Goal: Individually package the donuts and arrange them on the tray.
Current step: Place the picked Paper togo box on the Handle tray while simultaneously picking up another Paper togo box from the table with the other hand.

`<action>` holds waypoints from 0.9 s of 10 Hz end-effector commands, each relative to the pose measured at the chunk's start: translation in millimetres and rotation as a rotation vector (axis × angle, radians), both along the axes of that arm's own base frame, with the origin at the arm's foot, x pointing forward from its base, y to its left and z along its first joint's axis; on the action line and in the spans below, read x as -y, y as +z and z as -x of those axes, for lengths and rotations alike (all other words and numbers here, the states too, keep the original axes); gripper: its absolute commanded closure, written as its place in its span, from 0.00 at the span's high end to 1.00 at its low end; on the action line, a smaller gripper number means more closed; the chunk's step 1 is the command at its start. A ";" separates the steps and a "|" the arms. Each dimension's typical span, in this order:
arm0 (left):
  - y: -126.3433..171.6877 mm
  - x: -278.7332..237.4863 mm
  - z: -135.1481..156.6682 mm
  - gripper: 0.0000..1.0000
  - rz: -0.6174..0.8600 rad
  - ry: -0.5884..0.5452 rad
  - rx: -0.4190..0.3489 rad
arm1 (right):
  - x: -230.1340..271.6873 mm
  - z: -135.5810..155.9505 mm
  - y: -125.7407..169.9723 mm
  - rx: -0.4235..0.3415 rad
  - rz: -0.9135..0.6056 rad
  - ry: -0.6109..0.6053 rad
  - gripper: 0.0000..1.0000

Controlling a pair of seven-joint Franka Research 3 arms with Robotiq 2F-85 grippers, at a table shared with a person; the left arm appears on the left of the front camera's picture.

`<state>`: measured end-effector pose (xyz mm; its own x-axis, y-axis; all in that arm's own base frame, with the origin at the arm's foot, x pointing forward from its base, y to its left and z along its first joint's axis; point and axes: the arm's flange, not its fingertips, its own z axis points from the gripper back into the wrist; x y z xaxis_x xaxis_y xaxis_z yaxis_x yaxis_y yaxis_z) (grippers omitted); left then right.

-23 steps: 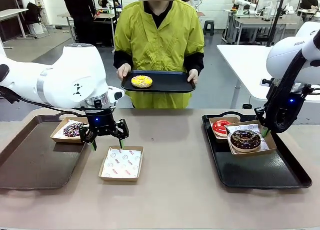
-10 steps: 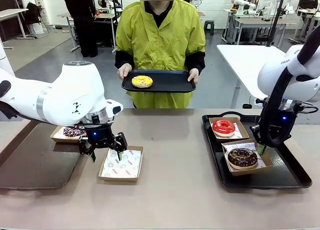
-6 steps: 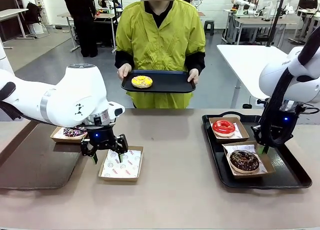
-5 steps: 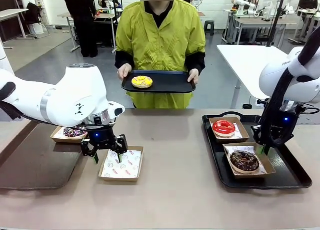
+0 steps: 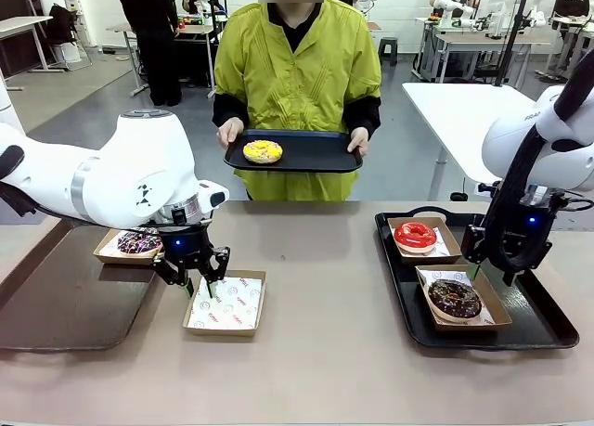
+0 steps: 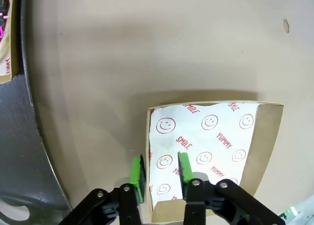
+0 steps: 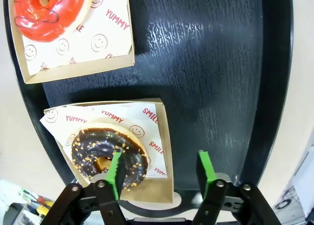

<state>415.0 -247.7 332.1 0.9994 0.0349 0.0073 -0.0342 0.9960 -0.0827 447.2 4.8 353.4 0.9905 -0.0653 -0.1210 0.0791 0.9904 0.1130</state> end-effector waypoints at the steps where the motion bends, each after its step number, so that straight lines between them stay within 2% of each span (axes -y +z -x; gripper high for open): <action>1: 1.0 2.5 -0.2 0.00 -0.030 0.015 0.008 | 3.1 1.2 -1.0 0.015 -0.037 0.006 1.00; 7: 2.2 1.5 -2.1 0.00 -0.041 0.016 -0.007 | 4.5 4.9 2.1 0.027 -0.050 0.006 1.00; 8: 7.7 -0.3 -1.5 0.00 -0.037 -0.002 -0.013 | 9.5 8.6 10.7 0.037 -0.082 -0.003 1.00; 9: 27.0 -7.7 -2.1 0.00 -0.005 -0.038 -0.022 | 20.6 18.6 31.0 0.038 -0.187 -0.017 1.00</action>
<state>416.7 -246.0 339.1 0.9997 0.0259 -0.0038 -0.0261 0.9966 -0.0776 443.9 -1.8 369.2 0.9920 -0.0752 -0.1011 0.0935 0.9773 0.1901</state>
